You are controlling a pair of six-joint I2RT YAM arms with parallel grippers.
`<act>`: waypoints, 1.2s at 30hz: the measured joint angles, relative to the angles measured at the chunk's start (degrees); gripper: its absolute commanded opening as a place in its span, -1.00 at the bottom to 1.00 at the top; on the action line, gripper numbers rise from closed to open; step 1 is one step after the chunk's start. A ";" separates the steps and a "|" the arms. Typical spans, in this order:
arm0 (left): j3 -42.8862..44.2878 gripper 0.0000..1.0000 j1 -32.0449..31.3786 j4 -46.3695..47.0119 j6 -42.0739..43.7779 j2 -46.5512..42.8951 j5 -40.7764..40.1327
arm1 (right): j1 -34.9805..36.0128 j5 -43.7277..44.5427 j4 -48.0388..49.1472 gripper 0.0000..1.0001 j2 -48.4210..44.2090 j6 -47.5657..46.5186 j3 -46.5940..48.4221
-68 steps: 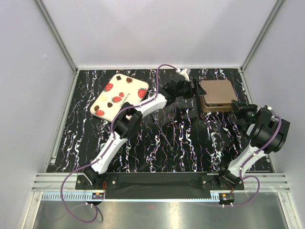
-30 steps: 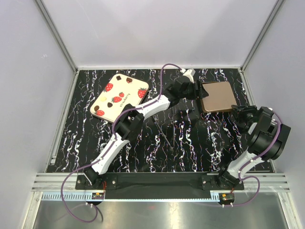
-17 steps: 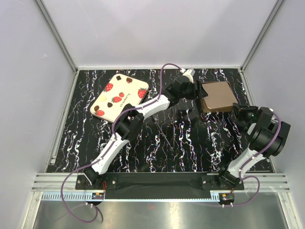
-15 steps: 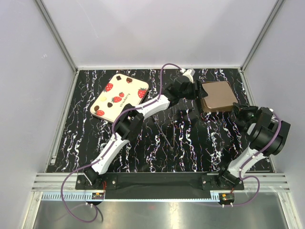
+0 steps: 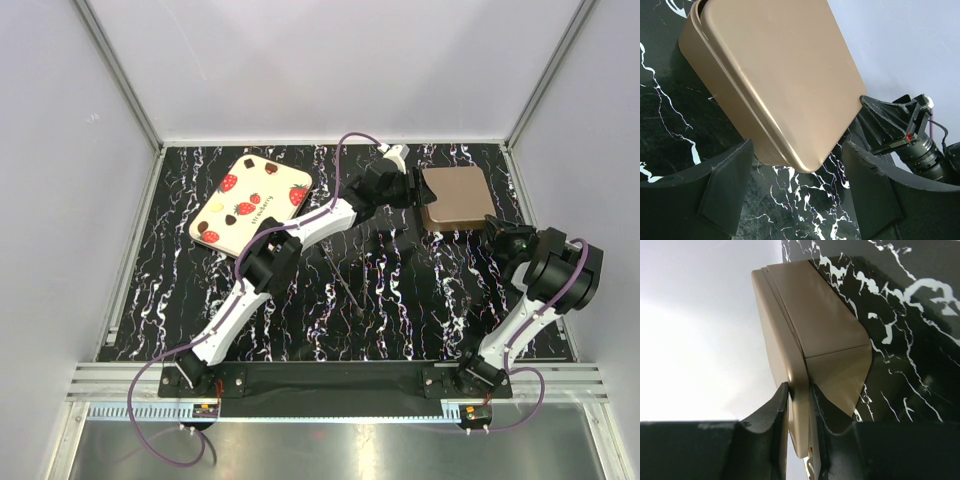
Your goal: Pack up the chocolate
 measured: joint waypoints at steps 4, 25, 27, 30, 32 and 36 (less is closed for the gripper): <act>0.00 0.53 0.00 0.22 -0.04 0.00 0.00 | 0.07 0.63 0.33 -0.24 -0.02 0.24 -0.96; -2.86 0.53 0.00 0.63 0.57 -0.02 0.50 | 0.20 4.11 -23.15 0.19 -13.29 -9.57 1.16; -2.89 0.53 0.00 0.68 1.16 -0.04 0.52 | 0.22 4.24 -25.92 0.18 -14.25 -11.19 1.79; -2.89 0.53 0.00 0.66 1.81 -0.04 0.59 | 0.31 4.94 -32.41 0.10 -16.28 -14.34 3.17; -2.99 0.53 0.00 0.59 2.29 -0.17 0.70 | 0.44 6.32 -38.34 -0.05 -18.40 -17.44 4.39; -3.82 0.53 0.00 -0.17 3.19 -1.25 1.14 | 1.51 10.12 -49.86 -0.53 -22.38 -23.56 7.65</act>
